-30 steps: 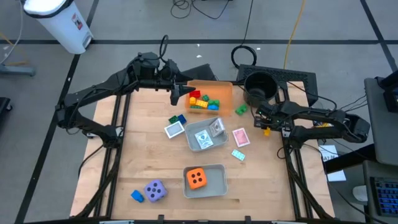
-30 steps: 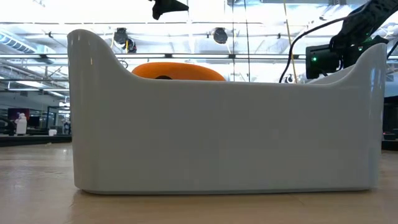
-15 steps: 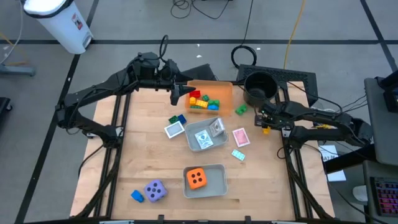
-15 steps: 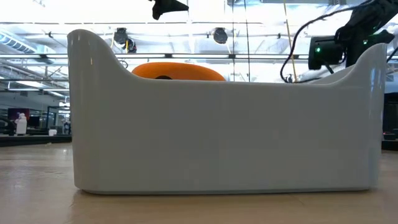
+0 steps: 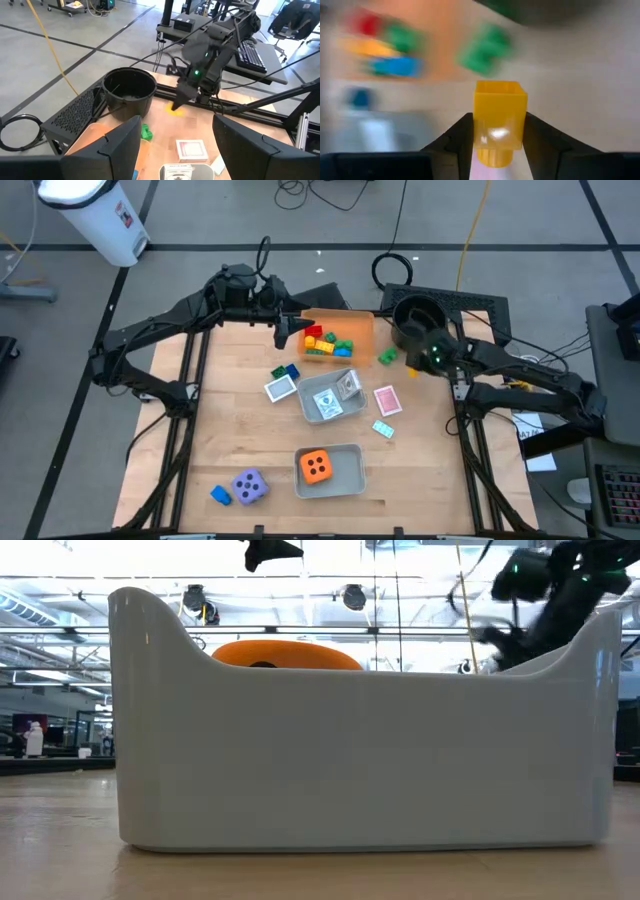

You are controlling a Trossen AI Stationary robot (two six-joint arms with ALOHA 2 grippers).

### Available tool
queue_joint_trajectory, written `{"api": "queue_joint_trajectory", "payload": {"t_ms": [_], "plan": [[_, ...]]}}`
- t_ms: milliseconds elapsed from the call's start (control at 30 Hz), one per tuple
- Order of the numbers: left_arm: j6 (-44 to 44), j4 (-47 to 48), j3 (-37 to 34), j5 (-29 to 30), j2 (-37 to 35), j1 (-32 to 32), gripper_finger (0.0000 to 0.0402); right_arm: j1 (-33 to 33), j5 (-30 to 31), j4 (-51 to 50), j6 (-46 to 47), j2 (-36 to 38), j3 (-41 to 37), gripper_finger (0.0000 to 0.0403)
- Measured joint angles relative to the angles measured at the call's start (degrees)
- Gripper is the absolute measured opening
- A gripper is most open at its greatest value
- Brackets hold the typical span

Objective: Pick & Place Toys
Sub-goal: Put the yellow game piece into the orange bin

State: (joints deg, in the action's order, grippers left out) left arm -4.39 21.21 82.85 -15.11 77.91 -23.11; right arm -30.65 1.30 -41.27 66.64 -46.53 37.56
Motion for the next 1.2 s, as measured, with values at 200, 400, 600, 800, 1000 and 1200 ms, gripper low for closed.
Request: {"api": "queue_joint_trajectory", "payload": {"t_ms": [200,400,600,800,1000,1200], "plan": [[-0.60,0.02,0.00,0.00,0.00,0.00,0.0253,0.01,-2.11,26.51,0.72,-0.37,0.07,0.0129],[0.69,-0.36,0.00,-1.20,0.35,0.38,0.0253,1.59,-2.90,49.13,5.37,-5.98,0.09,0.0129],[-3.54,-2.90,-0.02,-1.93,2.32,2.09,0.0253,5.13,-2.93,71.39,4.98,-14.37,0.09,0.0129],[-16.03,-6.30,-0.04,-5.23,6.73,2.24,0.0253,7.08,-3.08,89.08,0.41,-21.64,0.09,0.0129],[-24.46,-13.18,-0.04,-5.61,11.63,3.23,0.0253,7.54,-7.38,97.59,-4.78,-24.09,0.07,0.0129],[-31.01,-20.75,-0.04,-4.27,15.81,4.29,0.0253,7.50,-10.49,103.91,-5.93,-24.00,0.07,0.0138]]}}
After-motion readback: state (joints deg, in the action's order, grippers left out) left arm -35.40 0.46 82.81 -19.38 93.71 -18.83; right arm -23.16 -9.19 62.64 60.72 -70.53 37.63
